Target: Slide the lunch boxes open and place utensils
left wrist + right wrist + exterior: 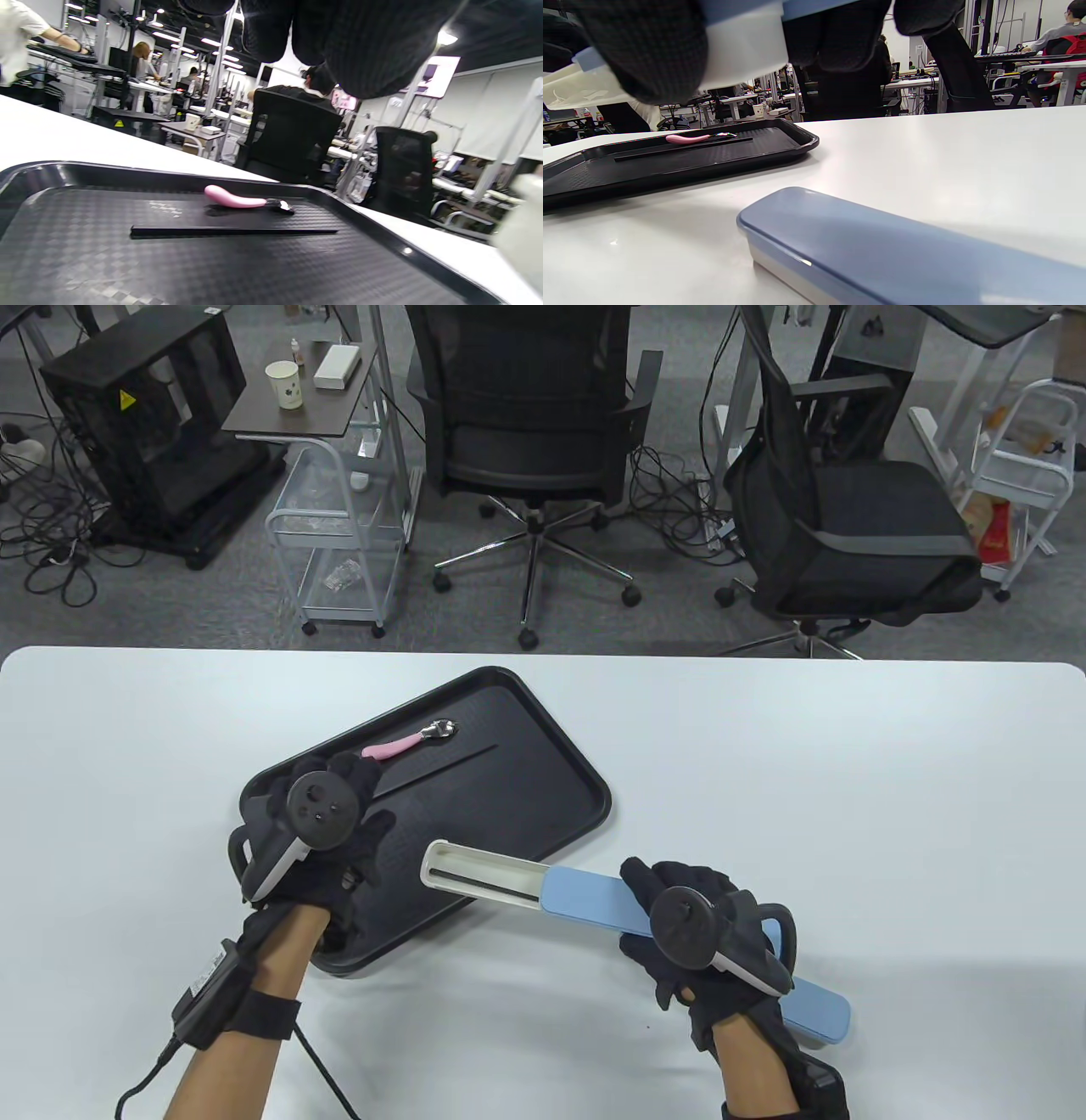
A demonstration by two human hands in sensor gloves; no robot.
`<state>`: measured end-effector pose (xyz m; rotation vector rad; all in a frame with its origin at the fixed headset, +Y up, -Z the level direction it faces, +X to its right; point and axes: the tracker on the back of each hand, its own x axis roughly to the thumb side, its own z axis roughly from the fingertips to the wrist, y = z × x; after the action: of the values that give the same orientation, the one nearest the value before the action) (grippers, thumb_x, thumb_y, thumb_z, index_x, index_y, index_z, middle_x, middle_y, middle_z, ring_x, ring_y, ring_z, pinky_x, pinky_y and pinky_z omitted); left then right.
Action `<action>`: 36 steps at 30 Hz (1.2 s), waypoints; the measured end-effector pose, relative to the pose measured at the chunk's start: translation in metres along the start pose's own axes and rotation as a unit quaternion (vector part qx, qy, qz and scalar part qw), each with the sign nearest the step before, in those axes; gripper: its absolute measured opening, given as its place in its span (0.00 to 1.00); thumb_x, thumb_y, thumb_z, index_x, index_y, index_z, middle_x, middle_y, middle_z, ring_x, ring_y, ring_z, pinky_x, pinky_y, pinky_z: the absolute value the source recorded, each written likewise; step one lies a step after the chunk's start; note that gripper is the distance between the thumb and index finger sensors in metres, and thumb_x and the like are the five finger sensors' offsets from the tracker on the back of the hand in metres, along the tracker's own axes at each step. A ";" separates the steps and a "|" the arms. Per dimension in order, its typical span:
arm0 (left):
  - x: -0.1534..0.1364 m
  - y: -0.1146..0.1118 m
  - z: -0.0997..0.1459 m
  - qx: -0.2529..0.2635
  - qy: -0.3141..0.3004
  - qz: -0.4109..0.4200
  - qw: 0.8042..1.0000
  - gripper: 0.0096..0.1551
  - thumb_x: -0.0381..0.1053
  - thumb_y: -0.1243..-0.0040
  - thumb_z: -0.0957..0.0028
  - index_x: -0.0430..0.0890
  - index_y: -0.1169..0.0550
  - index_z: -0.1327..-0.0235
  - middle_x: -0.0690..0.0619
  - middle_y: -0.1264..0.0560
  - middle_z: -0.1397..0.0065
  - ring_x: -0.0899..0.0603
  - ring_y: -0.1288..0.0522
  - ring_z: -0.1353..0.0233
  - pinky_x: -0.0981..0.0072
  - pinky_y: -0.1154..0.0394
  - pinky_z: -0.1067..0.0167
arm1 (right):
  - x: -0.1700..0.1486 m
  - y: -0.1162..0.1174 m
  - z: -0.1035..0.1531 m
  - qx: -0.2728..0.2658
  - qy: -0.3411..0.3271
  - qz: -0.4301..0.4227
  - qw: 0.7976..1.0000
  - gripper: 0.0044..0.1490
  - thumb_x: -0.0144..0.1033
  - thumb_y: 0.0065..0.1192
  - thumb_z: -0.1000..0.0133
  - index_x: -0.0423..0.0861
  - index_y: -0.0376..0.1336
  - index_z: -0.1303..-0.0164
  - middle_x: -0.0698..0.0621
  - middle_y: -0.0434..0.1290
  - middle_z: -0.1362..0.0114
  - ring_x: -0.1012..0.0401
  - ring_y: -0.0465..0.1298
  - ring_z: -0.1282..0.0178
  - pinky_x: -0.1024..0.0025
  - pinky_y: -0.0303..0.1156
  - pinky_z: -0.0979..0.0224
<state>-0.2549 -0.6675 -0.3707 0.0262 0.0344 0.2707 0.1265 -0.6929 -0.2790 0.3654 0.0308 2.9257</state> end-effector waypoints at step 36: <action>-0.025 -0.108 -0.069 -0.120 0.171 -0.200 0.957 0.23 0.48 0.37 0.49 0.51 0.27 0.39 0.49 0.29 0.30 0.38 0.41 0.23 0.39 0.57 0.26 | -0.008 0.000 0.001 0.013 0.018 -0.001 1.000 0.51 0.54 0.72 0.50 0.58 0.50 0.20 0.46 0.57 0.21 0.45 0.63 0.20 0.37 0.54 0.19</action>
<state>-0.2529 -0.7768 -0.4426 -0.2688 0.3482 -0.1300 0.1342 -0.6942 -0.2804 0.3166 0.0732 2.9315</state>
